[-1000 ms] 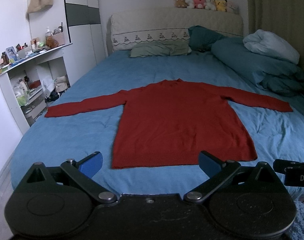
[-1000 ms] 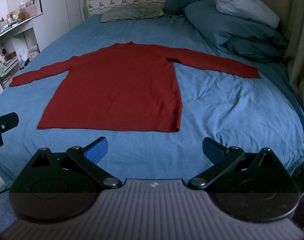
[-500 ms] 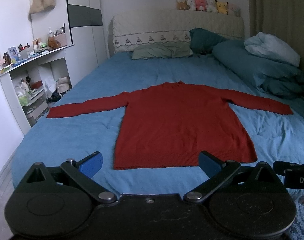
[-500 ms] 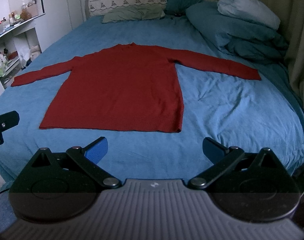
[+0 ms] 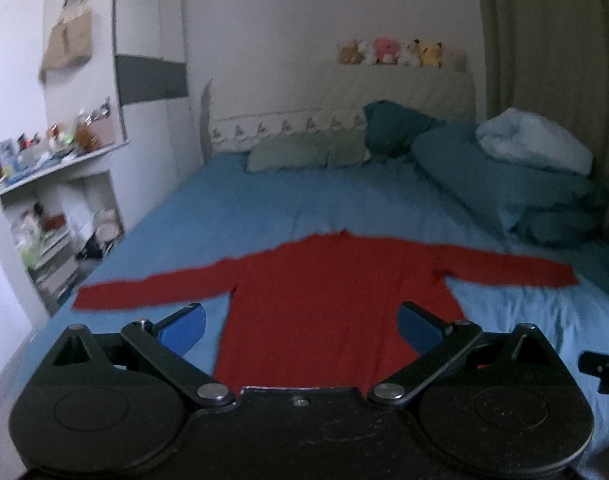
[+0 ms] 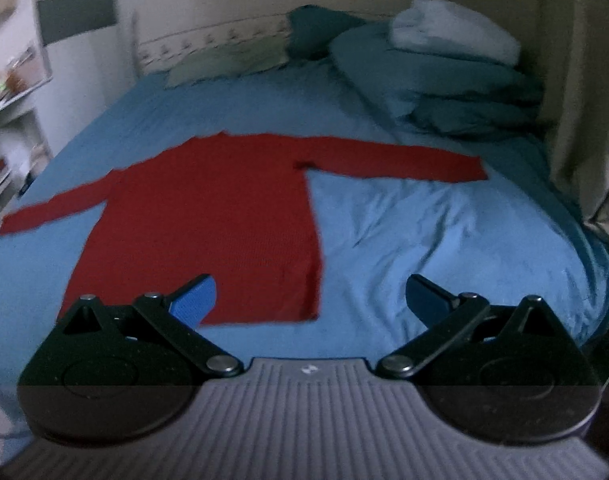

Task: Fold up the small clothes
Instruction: 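Lower the right tool onto the sleeve cuff nearest it and close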

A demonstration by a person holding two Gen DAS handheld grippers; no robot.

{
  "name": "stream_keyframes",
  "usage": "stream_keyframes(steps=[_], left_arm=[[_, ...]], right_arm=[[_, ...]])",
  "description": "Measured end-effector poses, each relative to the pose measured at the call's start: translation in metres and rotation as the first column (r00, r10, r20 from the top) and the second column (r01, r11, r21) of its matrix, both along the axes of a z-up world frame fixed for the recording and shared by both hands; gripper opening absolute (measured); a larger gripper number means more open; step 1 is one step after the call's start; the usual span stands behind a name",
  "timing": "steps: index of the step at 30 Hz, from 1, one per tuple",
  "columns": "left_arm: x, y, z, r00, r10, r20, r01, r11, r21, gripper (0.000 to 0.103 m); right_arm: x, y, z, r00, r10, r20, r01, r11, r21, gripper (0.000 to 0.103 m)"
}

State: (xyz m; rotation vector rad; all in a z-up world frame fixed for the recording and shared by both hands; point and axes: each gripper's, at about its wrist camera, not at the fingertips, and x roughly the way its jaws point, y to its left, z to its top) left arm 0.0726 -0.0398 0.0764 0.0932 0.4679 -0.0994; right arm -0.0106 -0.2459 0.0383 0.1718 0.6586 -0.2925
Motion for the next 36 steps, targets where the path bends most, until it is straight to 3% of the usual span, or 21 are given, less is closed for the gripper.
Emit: stream_keyframes(steps=[5, 9, 19, 23, 30, 36], left_arm=[[0.078, -0.041, 0.003, 0.999, -0.051, -0.001, 0.051, 0.998, 0.026, 0.103], [0.157, -0.080, -0.015, 0.994, -0.104, -0.026, 0.104, 0.994, 0.033, 0.103], [0.358, -0.196, -0.119, 0.965, -0.208, -0.162, 0.210, 0.978, -0.002, 0.103], [0.402, -0.232, -0.162, 0.947, -0.209, -0.245, 0.216, 0.976, 0.004, 0.103], [0.448, -0.275, -0.212, 0.902, -0.186, -0.389, 0.213, 0.977, 0.028, 0.103], [0.480, -0.293, -0.247, 0.846, -0.141, -0.515, 0.192, 0.980, 0.047, 0.103]], right_arm=[[0.048, -0.062, -0.008, 0.994, -0.108, 0.012, 0.108, 0.993, 0.037, 0.103], [0.101, -0.114, -0.030, 0.980, -0.197, 0.016, 0.195, 0.978, 0.079, 0.103], [0.235, -0.237, -0.129, 0.928, -0.373, 0.024, 0.368, 0.924, 0.107, 0.103], [0.264, -0.275, -0.162, 0.903, -0.427, 0.053, 0.413, 0.895, 0.168, 0.103], [0.290, -0.333, -0.209, 0.833, -0.551, 0.052, 0.519, 0.811, 0.270, 0.103], [0.306, -0.354, -0.225, 0.802, -0.593, 0.073, 0.569, 0.795, 0.211, 0.082]])
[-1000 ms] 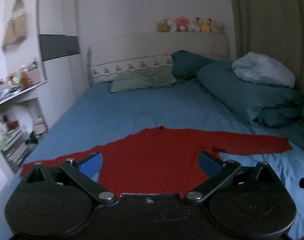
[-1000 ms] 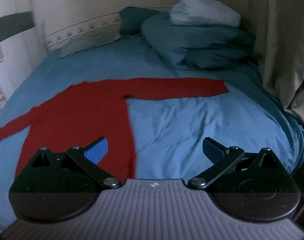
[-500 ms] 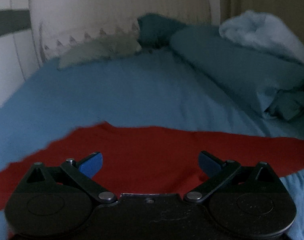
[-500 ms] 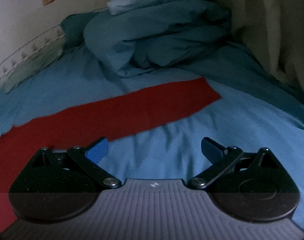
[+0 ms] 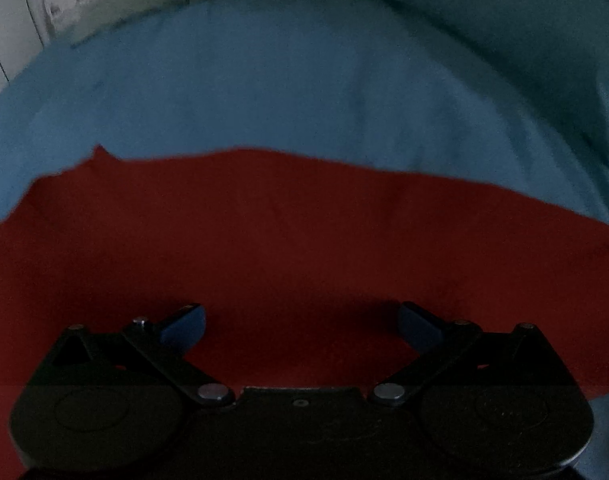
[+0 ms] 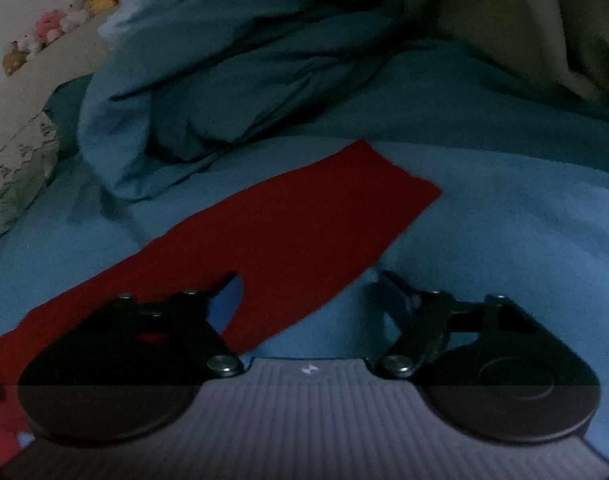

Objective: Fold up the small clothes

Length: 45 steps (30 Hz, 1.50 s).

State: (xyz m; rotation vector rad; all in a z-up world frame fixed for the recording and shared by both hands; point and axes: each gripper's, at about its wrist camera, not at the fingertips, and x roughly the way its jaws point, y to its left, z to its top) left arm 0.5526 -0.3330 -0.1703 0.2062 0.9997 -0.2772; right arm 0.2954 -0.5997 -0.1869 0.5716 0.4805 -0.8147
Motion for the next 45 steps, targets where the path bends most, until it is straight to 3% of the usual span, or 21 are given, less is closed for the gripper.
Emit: stream_keyframes(steps=[4, 5, 8, 12, 15, 20, 23, 26, 27, 30, 32, 33, 36, 39, 40, 42, 43, 44, 45], left_arm=[[0.008, -0.004, -0.002, 1.000, -0.009, -0.027, 0.009, 1.000, 0.020, 0.103], [0.009, -0.002, -0.002, 0.999, -0.008, -0.040, 0.009, 1.000, 0.019, 0.103], [0.015, 0.003, 0.000, 0.996, -0.030, -0.088, 0.031, 0.999, 0.010, 0.103], [0.024, 0.017, 0.013, 0.988, -0.038, -0.153, 0.033, 0.999, -0.036, 0.103], [0.023, 0.040, 0.036, 0.994, -0.025, -0.108, 0.015, 0.996, -0.085, 0.103], [0.015, 0.097, 0.080, 0.999, -0.034, 0.000, 0.034, 0.998, -0.050, 0.103], [0.001, 0.146, 0.099, 0.999, -0.015, 0.052, 0.017, 0.999, -0.039, 0.103], [-0.007, 0.200, 0.107, 0.994, 0.046, 0.097, -0.046, 0.999, -0.003, 0.103], [-0.009, 0.219, 0.105, 0.991, 0.074, 0.110, -0.076, 0.997, 0.020, 0.103], [-0.017, 0.277, 0.098, 0.984, 0.151, 0.092, -0.152, 0.988, 0.006, 0.103], [-0.022, 0.303, 0.091, 0.984, 0.174, 0.044, -0.172, 0.983, -0.058, 0.103], [-0.026, 0.314, 0.086, 0.983, 0.183, 0.022, -0.182, 0.981, -0.065, 0.103], [-0.035, 0.324, 0.076, 0.983, 0.185, 0.007, -0.184, 0.982, -0.047, 0.103], [-0.040, 0.330, 0.078, 0.987, 0.163, 0.010, -0.162, 0.984, -0.075, 0.103], [-0.036, 0.327, 0.077, 0.988, 0.157, 0.011, -0.155, 0.984, -0.084, 0.103], [-0.020, 0.311, 0.078, 0.991, 0.132, 0.014, -0.130, 0.986, -0.102, 0.103], [-0.021, 0.307, 0.080, 0.993, 0.116, 0.016, -0.113, 0.987, -0.111, 0.103], [-0.023, 0.301, 0.083, 0.996, 0.091, 0.021, -0.087, 0.989, -0.121, 0.103], [-0.026, 0.292, 0.085, 0.997, 0.067, 0.028, -0.063, 0.990, -0.124, 0.103]], right_arm=[[0.012, -0.009, -0.001, 0.999, -0.023, -0.039, 0.021, 0.999, -0.042, 0.064], [0.015, -0.009, 0.001, 0.998, -0.036, -0.061, 0.032, 0.998, -0.056, 0.051], [0.021, -0.013, 0.008, 0.994, -0.041, -0.102, 0.035, 0.998, -0.059, 0.025], [0.025, -0.010, 0.032, 0.997, -0.014, -0.081, 0.013, 1.000, -0.020, 0.021], [0.033, 0.008, 0.068, 0.999, 0.045, -0.027, -0.046, 0.998, -0.034, 0.021], [0.076, 0.067, 0.134, 0.968, 0.239, 0.074, -0.232, 0.969, -0.087, 0.021], [0.114, 0.123, 0.161, 0.908, 0.404, 0.111, -0.388, 0.911, -0.138, 0.021], [0.157, 0.204, 0.171, 0.780, 0.617, 0.103, -0.588, 0.779, -0.216, 0.021], [0.172, 0.238, 0.166, 0.718, 0.692, 0.079, -0.659, 0.712, -0.242, 0.021], [0.203, 0.321, 0.124, 0.570, 0.821, 0.002, -0.799, 0.555, -0.232, 0.021], [0.215, 0.362, 0.087, 0.501, 0.864, -0.049, -0.854, 0.484, -0.190, 0.020], [0.218, 0.385, 0.064, 0.473, 0.873, -0.118, -0.874, 0.448, -0.188, 0.020], [0.218, 0.420, 0.027, 0.417, 0.888, -0.194, -0.908, 0.400, -0.125, 0.020], [0.211, 0.434, 0.015, 0.393, 0.884, -0.254, -0.919, 0.364, -0.153, 0.026], [0.208, 0.434, 0.015, 0.386, 0.884, -0.264, -0.921, 0.353, -0.166, 0.031], [0.202, 0.441, 0.017, 0.354, 0.894, -0.273, -0.933, 0.318, -0.169, 0.053], [0.204, 0.439, 0.021, 0.352, 0.893, -0.282, -0.934, 0.313, -0.174, 0.069], [0.202, 0.433, 0.022, 0.353, 0.889, -0.290, -0.933, 0.313, -0.179, 0.076], [0.195, 0.430, 0.025, 0.355, 0.886, -0.298, -0.932, 0.312, -0.183, 0.076]])
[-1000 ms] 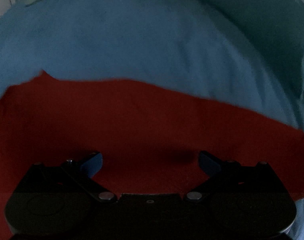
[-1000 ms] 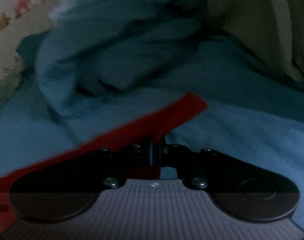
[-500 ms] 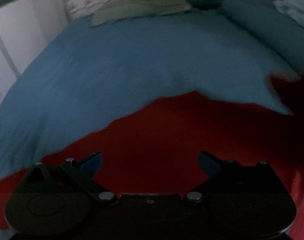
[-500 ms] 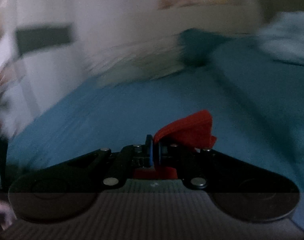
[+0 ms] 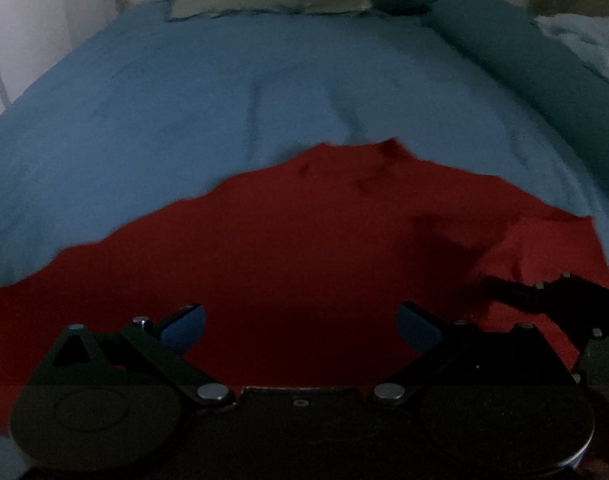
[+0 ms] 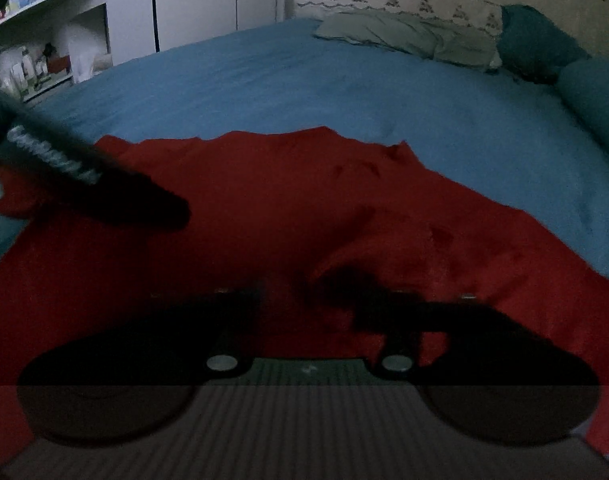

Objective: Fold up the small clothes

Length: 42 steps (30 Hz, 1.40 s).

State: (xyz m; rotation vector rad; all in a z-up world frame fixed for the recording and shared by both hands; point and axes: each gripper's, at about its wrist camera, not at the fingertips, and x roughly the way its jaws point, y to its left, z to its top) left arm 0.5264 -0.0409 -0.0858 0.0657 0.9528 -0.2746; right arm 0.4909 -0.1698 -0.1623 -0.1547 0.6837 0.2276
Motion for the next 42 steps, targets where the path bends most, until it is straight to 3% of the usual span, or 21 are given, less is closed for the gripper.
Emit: stream_keyframes(steps=[4, 6, 9, 11, 15, 16, 17, 19, 22, 25, 28, 30, 32, 35, 39, 42], left_arm=[[0.000, -0.039, 0.010, 0.989, -0.147, 0.035, 0.147, 0.989, -0.010, 0.103], [-0.004, -0.065, 0.012, 0.969, -0.236, 0.071, 0.237, 0.972, 0.001, 0.099], [0.003, -0.102, -0.004, 0.942, -0.326, 0.076, 0.326, 0.945, 0.017, 0.079], [0.011, -0.119, -0.020, 0.934, -0.353, 0.060, 0.351, 0.936, 0.043, 0.058], [0.029, -0.133, -0.044, 0.943, -0.327, 0.069, 0.322, 0.944, 0.069, 0.043], [0.033, -0.136, -0.046, 0.945, -0.317, 0.081, 0.313, 0.948, 0.067, 0.029], [0.036, -0.136, -0.046, 0.950, -0.300, 0.083, 0.295, 0.953, 0.068, 0.005], [0.040, -0.131, -0.041, 0.958, -0.270, 0.095, 0.265, 0.962, 0.060, 0.005], [0.038, -0.111, -0.018, 0.969, -0.170, 0.180, 0.163, 0.985, 0.052, 0.005], [0.034, -0.070, 0.005, 0.967, 0.010, 0.254, -0.014, 1.000, 0.014, 0.005], [0.027, -0.022, 0.008, 0.935, 0.215, 0.283, -0.225, 0.974, 0.004, 0.005], [0.026, 0.002, -0.002, 0.923, 0.300, 0.241, -0.305, 0.952, -0.014, 0.005], [0.026, 0.019, -0.017, 0.923, 0.338, 0.185, -0.337, 0.941, -0.038, 0.005], [0.022, 0.025, -0.029, 0.924, 0.345, 0.165, -0.337, 0.938, -0.074, 0.005], [0.016, 0.035, -0.020, 0.910, 0.370, 0.187, -0.350, 0.928, -0.130, 0.005], [0.003, 0.050, -0.011, 0.896, 0.398, 0.200, -0.378, 0.917, -0.129, 0.005]], right_arm=[[-0.030, -0.030, 0.010, 0.996, -0.084, -0.038, 0.083, 0.996, -0.015, 0.079], [-0.046, -0.051, 0.015, 0.987, -0.150, -0.054, 0.151, 0.989, 0.009, 0.082], [-0.069, -0.078, 0.020, 0.962, -0.269, -0.046, 0.270, 0.963, 0.011, 0.087], [-0.082, -0.089, 0.018, 0.940, -0.340, -0.028, 0.339, 0.940, -0.018, 0.093], [-0.098, -0.108, 0.007, 0.897, -0.439, -0.049, 0.439, 0.898, -0.024, 0.093], [-0.100, -0.111, 0.004, 0.888, -0.456, -0.059, 0.456, 0.890, -0.021, 0.093], [-0.101, -0.114, 0.001, 0.879, -0.472, -0.065, 0.472, 0.882, -0.019, 0.093], [-0.104, -0.119, -0.002, 0.864, -0.502, -0.051, 0.501, 0.865, -0.021, 0.093], [-0.097, -0.121, -0.006, 0.838, -0.545, -0.020, 0.543, 0.837, -0.066, 0.097], [-0.085, -0.126, -0.007, 0.825, -0.564, -0.018, 0.561, 0.823, -0.088, 0.097], [-0.075, -0.133, -0.011, 0.825, -0.565, -0.023, 0.560, 0.821, -0.110, 0.097], [-0.068, -0.135, -0.014, 0.829, -0.558, -0.032, 0.552, 0.826, -0.115, 0.098], [-0.065, -0.139, -0.016, 0.838, -0.545, -0.031, 0.539, 0.835, -0.111, 0.098], [-0.055, -0.143, -0.017, 0.853, -0.522, -0.013, 0.517, 0.848, -0.118, 0.098], [-0.047, -0.149, -0.012, 0.866, -0.500, 0.020, 0.497, 0.854, -0.153, 0.097], [-0.046, -0.166, -0.010, 0.849, -0.529, 0.006, 0.522, 0.836, -0.167, 0.098]])
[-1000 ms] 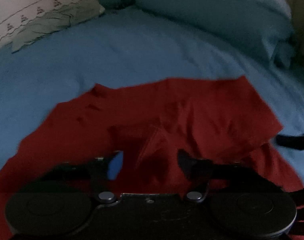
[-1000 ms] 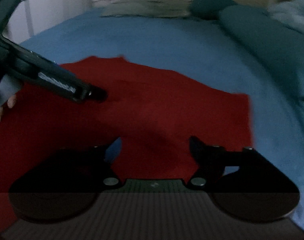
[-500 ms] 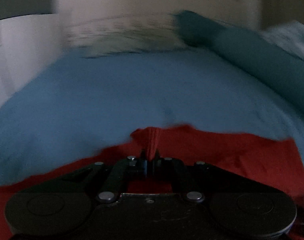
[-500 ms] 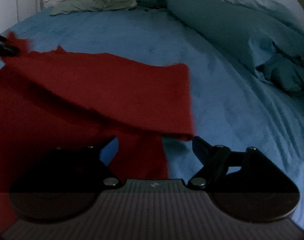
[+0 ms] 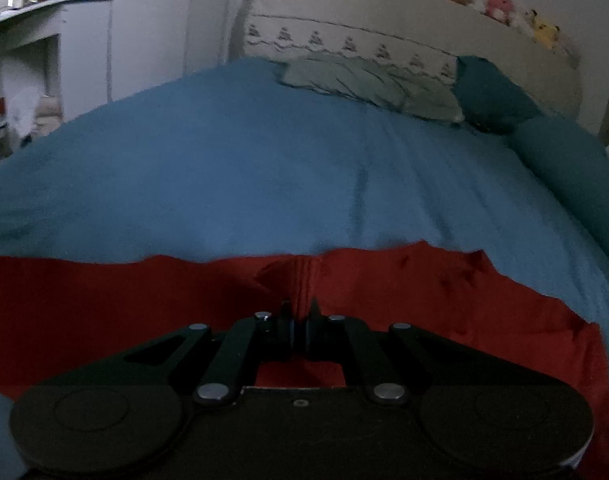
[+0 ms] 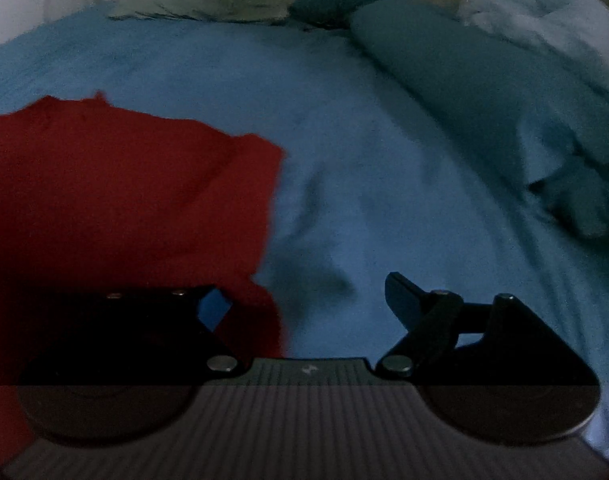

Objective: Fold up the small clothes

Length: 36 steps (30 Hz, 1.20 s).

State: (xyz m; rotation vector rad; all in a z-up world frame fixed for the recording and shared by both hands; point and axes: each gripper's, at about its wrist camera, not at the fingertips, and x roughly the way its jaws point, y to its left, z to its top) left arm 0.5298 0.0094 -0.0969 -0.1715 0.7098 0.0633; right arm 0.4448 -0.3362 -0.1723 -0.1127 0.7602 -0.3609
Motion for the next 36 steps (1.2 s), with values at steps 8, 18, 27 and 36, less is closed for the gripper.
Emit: stream_keyframes(steps=[8, 18, 27, 36], left_arm=[[-0.016, 0.025, -0.042, 0.990, 0.023, -0.136, -0.026, 1.000, -0.018, 0.022], [-0.044, 0.003, 0.009, 0.992, -0.111, -0.061, 0.116, 0.990, 0.076, 0.070], [-0.002, -0.032, -0.023, 0.974, -0.189, -0.122, 0.199, 0.977, 0.074, 0.070], [-0.009, -0.021, -0.044, 0.965, -0.179, -0.194, 0.197, 0.977, 0.079, 0.070]], right_arm=[[0.002, -0.014, -0.001, 0.996, 0.070, -0.060, -0.067, 0.997, 0.046, 0.098], [-0.011, 0.024, 0.042, 0.951, 0.309, -0.024, -0.304, 0.945, 0.123, 0.099], [0.009, 0.025, -0.003, 0.978, 0.209, -0.012, -0.192, 0.918, 0.347, 0.099], [0.063, 0.042, 0.030, 0.957, 0.286, 0.056, -0.290, 0.913, 0.288, 0.100]])
